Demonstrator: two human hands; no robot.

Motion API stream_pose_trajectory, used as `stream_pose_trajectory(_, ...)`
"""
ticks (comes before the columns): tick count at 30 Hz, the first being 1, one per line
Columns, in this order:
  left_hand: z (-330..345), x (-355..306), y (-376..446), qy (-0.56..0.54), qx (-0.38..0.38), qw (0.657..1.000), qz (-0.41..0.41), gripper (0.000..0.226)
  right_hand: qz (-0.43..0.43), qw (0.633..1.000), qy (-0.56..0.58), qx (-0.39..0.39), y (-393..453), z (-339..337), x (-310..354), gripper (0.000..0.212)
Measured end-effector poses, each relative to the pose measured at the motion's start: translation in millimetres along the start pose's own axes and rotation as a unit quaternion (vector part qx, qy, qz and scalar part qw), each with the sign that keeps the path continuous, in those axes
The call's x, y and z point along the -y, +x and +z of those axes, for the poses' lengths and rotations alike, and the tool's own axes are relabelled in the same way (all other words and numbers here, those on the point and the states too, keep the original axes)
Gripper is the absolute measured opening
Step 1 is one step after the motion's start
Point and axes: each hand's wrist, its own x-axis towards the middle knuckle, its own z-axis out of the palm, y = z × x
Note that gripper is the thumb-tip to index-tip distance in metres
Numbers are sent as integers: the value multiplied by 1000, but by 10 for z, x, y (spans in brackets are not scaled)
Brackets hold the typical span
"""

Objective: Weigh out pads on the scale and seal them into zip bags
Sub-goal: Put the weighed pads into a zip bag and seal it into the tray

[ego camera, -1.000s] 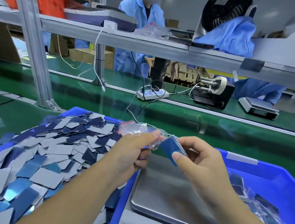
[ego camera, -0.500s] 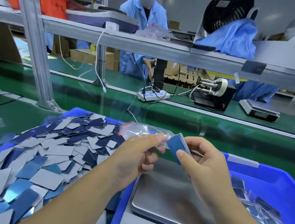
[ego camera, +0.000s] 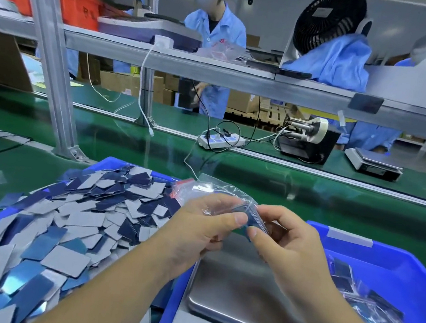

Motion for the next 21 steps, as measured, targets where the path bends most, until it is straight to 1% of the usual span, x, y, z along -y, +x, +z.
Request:
stream_pose_trajectory(1,1,-5,-4,-2,1,1000,7,16,0,1000,-9,-3,-1,-2,-8,25)
stream_pose_trajectory(3,11,-13,-11,-3,-1,1000,16,17,-11,1000,-21,-8,-6,-2,-12,25)
stream_pose_trajectory(6,31,-38,-31,1,-1,1000,19,21,-24,999,5,-24,-19,8,13,31)
stream_pose_trajectory(8,26,-55,-44,35,8,999,18,23,-42,999,7,-30,-28,-1,18,32)
stream_pose_trajectory(11,24,-65,-55,94,42,994,27,25,-68,997,-3,-34,-39,-32,24,35)
stream_pose_trajectory(13,26,-64,-50,103,44,993,36,25,-81,996,3,-37,-38,-45,38,35)
stream_pose_trajectory(15,23,-67,-50,100,51,992,61,25,-91,995,11,-38,-34,-48,48,34)
stream_pose_trajectory(18,25,-81,-74,94,80,987,99,34,-93,994,36,-46,-31,-59,55,30)
stream_pose_trajectory(21,6,-81,-83,108,78,985,106,26,-76,995,50,-40,-30,-75,55,27)
